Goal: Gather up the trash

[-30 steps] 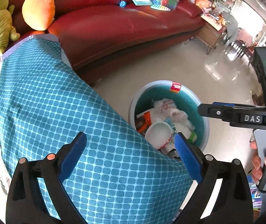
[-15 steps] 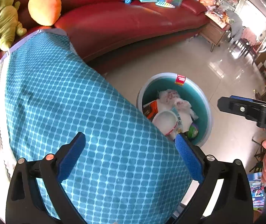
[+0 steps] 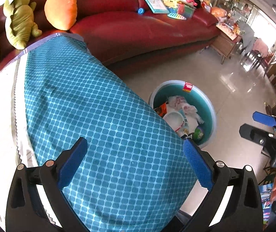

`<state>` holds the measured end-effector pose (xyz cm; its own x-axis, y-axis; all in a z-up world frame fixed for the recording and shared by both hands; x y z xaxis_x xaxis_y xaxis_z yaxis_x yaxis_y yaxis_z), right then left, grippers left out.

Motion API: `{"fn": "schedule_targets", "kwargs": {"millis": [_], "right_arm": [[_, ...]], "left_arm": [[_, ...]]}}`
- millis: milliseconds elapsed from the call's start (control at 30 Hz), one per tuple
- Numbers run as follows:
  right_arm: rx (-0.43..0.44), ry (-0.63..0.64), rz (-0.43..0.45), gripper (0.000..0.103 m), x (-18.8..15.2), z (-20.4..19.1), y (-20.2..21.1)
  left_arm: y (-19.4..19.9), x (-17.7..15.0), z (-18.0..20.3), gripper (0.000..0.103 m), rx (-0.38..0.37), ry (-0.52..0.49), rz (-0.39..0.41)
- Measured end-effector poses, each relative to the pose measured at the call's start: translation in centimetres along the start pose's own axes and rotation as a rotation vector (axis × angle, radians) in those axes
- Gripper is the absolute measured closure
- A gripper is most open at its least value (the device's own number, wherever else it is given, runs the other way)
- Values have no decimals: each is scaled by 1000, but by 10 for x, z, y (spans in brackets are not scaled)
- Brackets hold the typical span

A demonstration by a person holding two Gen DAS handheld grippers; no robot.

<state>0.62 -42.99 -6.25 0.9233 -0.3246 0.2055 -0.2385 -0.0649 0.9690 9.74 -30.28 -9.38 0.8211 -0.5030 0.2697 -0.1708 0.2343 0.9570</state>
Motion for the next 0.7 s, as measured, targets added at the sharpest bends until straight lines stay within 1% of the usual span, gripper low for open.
{"fn": "schedule_targets", "kwargs": {"millis": [200,267,367,500,700], "right_arm": [[-18,-20,16,11,-18,7,4],[-51,-15,29,10,-22,10,6],[-105,8,54,10,-26,12,8],[-92,25,77,10,-32,9,8],[-76,36,74,10,-37,5,3]], "left_arm": [[11,-14,1,4,23,7,28],[14,-18,1,4,22,10,34],[18,-22,0,4,42,12,46],[19,-27,1,4,57,18,50],[24,-35,1,4,66,35,75]]}}
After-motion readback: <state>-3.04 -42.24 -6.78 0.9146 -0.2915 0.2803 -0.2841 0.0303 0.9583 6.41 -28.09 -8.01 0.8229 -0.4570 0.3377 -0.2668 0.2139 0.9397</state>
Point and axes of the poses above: each gripper's, at about its wrist camera, not at the fingertips, and y roughly against the way its jaws point, z to its right, x to its top, the point moved 10 cm from there along -y, roughly the way its jaws point, and after that the axes turned 15 degrees about -z, right-handed, at the moved point
